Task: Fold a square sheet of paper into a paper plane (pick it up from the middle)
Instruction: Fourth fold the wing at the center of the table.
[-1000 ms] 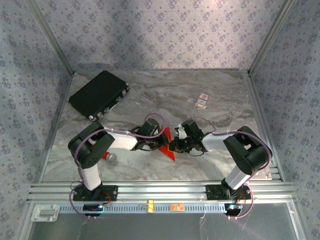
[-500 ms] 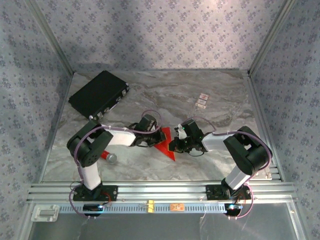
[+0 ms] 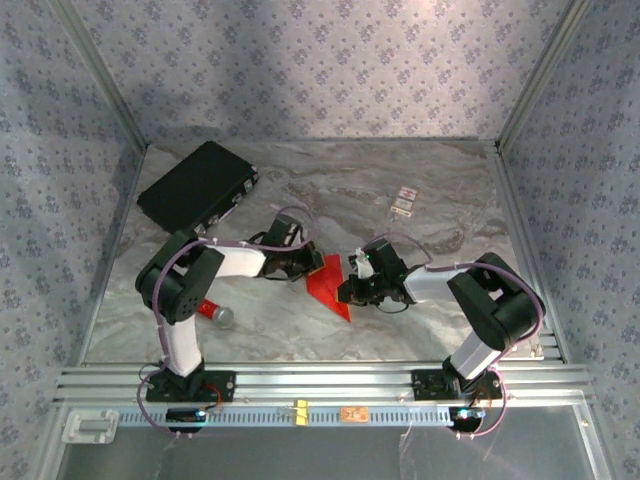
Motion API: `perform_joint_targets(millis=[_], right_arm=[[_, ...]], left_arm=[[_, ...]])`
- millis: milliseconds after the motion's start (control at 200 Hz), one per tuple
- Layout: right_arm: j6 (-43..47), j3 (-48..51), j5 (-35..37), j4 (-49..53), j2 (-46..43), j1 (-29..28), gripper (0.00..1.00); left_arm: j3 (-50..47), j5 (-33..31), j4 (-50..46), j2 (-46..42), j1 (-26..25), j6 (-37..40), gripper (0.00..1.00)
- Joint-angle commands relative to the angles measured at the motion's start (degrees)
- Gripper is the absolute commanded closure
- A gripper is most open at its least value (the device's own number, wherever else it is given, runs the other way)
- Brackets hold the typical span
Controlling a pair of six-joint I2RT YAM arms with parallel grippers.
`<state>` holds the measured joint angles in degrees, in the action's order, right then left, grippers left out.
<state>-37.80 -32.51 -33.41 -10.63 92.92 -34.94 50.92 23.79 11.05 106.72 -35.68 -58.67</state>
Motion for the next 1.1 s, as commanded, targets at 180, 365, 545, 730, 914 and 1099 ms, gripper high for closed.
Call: perform_joint_targets(millis=[180, 365, 545, 730, 914, 1099], right_arm=[[6.6, 2.73, 2.92, 15.71, 1.84, 1.06, 1.0], [9.37, 2.25, 1.31, 17.78, 1.51, 3.16, 1.0], [11.31, 0.95, -0.08, 18.56, 1.73, 3.82, 1.0], [12.49, -0.4, -0.42, 19.77, 2.77, 4.86, 1.0], [12.45, -0.37, -0.59, 19.68, 2.65, 5.34, 1.0], [11.66, -0.4, -0.99, 19.15, 2.05, 5.67, 1.0]], left_arm=[[2.06, -4.37, -4.55, 2.08, 6.18, 3.93, 0.95], [3.73, -3.92, -6.52, 1.51, 7.17, 5.07, 0.95], [3.83, -3.75, -7.52, -3.59, 6.02, 4.95, 0.94], [3.75, -6.06, -8.67, -9.44, 1.53, 5.67, 0.9], [2.55, -2.71, -2.25, -6.21, -3.99, 3.67, 0.9], [2.93, -1.42, 2.22, 1.17, -7.11, 0.95, 0.92]])
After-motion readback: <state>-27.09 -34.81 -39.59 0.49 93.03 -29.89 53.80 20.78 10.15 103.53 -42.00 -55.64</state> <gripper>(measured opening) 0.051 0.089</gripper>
